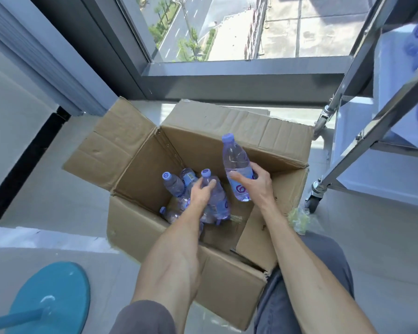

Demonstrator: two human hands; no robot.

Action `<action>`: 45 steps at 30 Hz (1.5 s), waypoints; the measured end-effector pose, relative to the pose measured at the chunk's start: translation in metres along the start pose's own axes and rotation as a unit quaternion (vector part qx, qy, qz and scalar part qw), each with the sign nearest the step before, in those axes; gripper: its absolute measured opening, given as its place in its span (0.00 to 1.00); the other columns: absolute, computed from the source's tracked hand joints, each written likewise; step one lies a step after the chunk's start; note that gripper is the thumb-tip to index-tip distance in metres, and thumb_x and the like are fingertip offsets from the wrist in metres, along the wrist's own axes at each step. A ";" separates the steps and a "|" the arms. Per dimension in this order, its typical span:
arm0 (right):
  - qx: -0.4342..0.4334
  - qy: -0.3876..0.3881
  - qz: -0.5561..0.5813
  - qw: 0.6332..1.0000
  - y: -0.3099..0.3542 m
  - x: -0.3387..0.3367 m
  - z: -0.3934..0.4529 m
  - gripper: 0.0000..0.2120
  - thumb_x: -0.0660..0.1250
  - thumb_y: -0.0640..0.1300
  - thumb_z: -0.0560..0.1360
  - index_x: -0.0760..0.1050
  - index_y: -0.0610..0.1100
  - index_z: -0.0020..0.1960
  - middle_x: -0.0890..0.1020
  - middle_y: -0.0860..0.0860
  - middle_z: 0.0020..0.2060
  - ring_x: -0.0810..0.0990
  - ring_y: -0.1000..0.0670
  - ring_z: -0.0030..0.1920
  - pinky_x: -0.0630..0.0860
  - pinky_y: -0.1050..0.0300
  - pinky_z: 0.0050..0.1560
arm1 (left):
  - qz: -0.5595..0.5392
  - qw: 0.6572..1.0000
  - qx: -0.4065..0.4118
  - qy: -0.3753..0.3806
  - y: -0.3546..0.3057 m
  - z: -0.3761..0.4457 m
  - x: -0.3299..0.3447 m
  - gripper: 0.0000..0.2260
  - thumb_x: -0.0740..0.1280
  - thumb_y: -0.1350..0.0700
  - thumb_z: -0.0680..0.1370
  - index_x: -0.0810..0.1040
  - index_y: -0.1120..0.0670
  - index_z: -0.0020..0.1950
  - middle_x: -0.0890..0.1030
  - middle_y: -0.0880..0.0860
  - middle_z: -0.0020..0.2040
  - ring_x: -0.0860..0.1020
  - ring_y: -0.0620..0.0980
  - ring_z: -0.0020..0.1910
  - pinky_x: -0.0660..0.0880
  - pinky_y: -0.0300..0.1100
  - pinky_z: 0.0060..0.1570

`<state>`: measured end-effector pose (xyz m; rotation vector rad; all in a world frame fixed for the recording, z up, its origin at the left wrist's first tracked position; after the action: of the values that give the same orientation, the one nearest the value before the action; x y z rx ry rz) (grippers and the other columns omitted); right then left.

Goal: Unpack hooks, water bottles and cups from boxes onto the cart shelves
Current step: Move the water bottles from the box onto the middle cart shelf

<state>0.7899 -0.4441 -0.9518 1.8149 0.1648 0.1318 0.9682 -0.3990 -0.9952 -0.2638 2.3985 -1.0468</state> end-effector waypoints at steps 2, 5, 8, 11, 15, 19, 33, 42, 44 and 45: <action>-0.015 -0.020 0.056 0.998 0.015 -0.007 -0.012 0.10 0.79 0.44 0.68 0.82 0.47 0.47 0.84 0.54 0.38 0.79 0.56 0.37 0.76 0.56 0.41 | -0.117 0.993 -0.003 -0.026 -0.007 -0.018 0.014 0.22 0.65 0.50 0.81 0.71 0.59 0.72 0.73 0.58 0.70 0.73 0.55 0.68 0.67 0.51 0.70; -0.019 -0.025 0.092 0.995 0.040 -0.020 -0.028 0.17 0.77 0.53 0.65 0.81 0.43 0.46 0.83 0.49 0.38 0.79 0.51 0.38 0.76 0.53 0.41 | -0.275 0.960 0.020 -0.047 -0.029 -0.044 0.037 0.21 0.59 0.49 0.84 0.69 0.58 0.73 0.73 0.58 0.70 0.73 0.55 0.67 0.67 0.50 0.70; -0.047 -0.039 0.079 0.995 0.061 -0.040 -0.043 0.20 0.72 0.60 0.63 0.79 0.43 0.40 0.80 0.51 0.33 0.77 0.51 0.35 0.73 0.55 0.38 | -0.387 0.916 0.042 -0.094 -0.050 -0.058 0.040 0.22 0.56 0.46 0.84 0.68 0.59 0.73 0.72 0.58 0.70 0.74 0.53 0.64 0.68 0.48 0.69; -0.070 -0.055 0.094 0.992 0.086 -0.063 -0.062 0.22 0.68 0.62 0.64 0.76 0.41 0.37 0.75 0.53 0.29 0.73 0.52 0.33 0.70 0.57 0.36 | -0.452 0.878 0.059 -0.146 -0.067 -0.073 0.020 0.25 0.60 0.41 0.81 0.73 0.62 0.64 0.78 0.61 0.62 0.79 0.59 0.59 0.73 0.57 0.65; -0.080 -0.045 0.179 0.980 0.115 -0.105 -0.091 0.26 0.64 0.61 0.67 0.82 0.40 0.51 0.81 0.45 0.41 0.80 0.48 0.41 0.76 0.51 0.41 | -0.493 0.849 0.129 -0.138 -0.097 -0.125 -0.011 0.29 0.58 0.34 0.78 0.77 0.56 0.65 0.82 0.56 0.59 0.82 0.55 0.56 0.76 0.53 0.61; -0.058 -0.077 0.251 0.963 0.134 -0.152 -0.125 0.26 0.66 0.64 0.65 0.80 0.45 0.51 0.80 0.42 0.45 0.79 0.42 0.45 0.75 0.46 0.47 | -0.556 0.805 0.204 0.014 -0.129 -0.206 -0.005 0.23 0.56 0.32 0.77 0.76 0.50 0.43 0.78 0.49 0.37 0.78 0.49 0.37 0.74 0.45 0.45; 0.002 -0.228 0.267 0.936 0.083 -0.430 -0.254 0.19 0.64 0.61 0.71 0.78 0.45 0.47 0.78 0.48 0.36 0.78 0.49 0.36 0.73 0.58 0.37 | -0.423 0.856 -0.034 0.295 -0.095 -0.427 0.313 0.21 0.56 0.43 0.74 0.75 0.59 0.50 0.82 0.59 0.43 0.83 0.56 0.39 0.80 0.46 0.45; 0.048 -0.288 0.271 0.917 0.075 -0.536 -0.272 0.18 0.64 0.64 0.68 0.75 0.49 0.39 0.74 0.49 0.33 0.72 0.49 0.35 0.70 0.53 0.38 | -0.331 0.857 -0.067 0.389 -0.099 -0.477 0.401 0.23 0.63 0.42 0.70 0.76 0.59 0.55 0.77 0.56 0.48 0.77 0.53 0.46 0.78 0.43 0.46; 0.039 -0.272 0.269 0.923 0.081 -0.541 -0.272 0.19 0.63 0.64 0.67 0.75 0.48 0.41 0.74 0.48 0.36 0.73 0.48 0.37 0.71 0.51 0.40 | -0.340 0.846 -0.053 0.408 -0.104 -0.484 0.409 0.25 0.61 0.40 0.72 0.75 0.59 0.58 0.79 0.58 0.49 0.79 0.54 0.47 0.81 0.44 0.44; 0.032 -0.261 0.266 0.928 0.084 -0.543 -0.272 0.20 0.63 0.65 0.67 0.76 0.47 0.42 0.75 0.47 0.38 0.74 0.47 0.38 0.72 0.50 0.41 | -0.351 0.844 -0.039 0.403 -0.107 -0.483 0.412 0.25 0.61 0.39 0.74 0.75 0.58 0.57 0.82 0.58 0.48 0.81 0.55 0.46 0.81 0.46 0.44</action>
<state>0.2115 -0.3048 -0.8042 1.8565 -0.7119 0.0188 0.3628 -0.3188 -0.7928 -0.9524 3.1999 -1.6193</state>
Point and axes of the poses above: each hand's wrist, its own z-axis towards the middle knuckle, its own x-axis out of the palm, y = z × x, the point moved 3 cm from there along z, towards the middle knuckle
